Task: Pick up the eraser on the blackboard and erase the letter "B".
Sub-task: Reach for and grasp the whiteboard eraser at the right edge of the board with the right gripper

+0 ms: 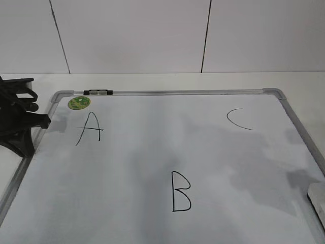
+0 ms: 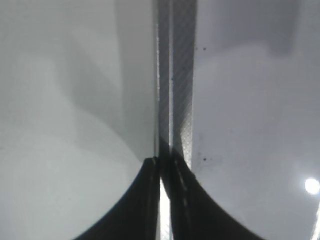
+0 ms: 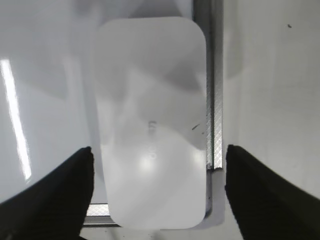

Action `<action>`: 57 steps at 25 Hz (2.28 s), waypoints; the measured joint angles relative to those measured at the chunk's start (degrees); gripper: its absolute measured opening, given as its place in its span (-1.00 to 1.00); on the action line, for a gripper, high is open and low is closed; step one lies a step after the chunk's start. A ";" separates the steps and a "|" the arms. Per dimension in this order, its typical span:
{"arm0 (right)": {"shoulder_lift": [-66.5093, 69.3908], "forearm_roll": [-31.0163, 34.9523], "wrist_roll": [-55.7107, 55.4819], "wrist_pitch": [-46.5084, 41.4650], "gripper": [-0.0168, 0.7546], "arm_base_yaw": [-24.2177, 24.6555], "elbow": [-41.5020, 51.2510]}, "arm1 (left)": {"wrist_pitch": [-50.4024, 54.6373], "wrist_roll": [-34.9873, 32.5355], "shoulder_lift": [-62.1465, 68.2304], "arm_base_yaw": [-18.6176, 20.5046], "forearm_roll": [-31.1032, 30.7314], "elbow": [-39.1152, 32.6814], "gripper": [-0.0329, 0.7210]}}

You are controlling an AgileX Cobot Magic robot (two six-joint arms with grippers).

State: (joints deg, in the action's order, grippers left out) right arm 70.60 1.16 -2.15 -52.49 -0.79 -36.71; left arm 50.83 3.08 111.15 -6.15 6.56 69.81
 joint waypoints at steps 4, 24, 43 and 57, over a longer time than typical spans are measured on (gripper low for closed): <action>2.74 0.67 0.00 0.54 0.75 0.00 -0.28 | 0.13 0.00 0.00 0.00 0.00 0.04 -0.85; 9.97 0.98 0.09 3.46 0.75 0.00 -1.92 | 0.17 0.00 0.00 0.00 0.00 0.13 -0.85; 12.15 1.43 0.13 2.66 0.57 0.00 -2.66 | 0.26 0.00 0.00 0.00 0.00 0.13 -0.85; 12.15 2.28 0.22 2.66 0.67 0.00 -2.66 | 0.26 0.00 0.00 0.00 0.00 0.13 -0.85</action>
State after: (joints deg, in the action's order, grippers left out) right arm 82.75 3.44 -1.93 -49.83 -0.79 -39.37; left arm 51.09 3.08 111.15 -6.15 6.56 69.94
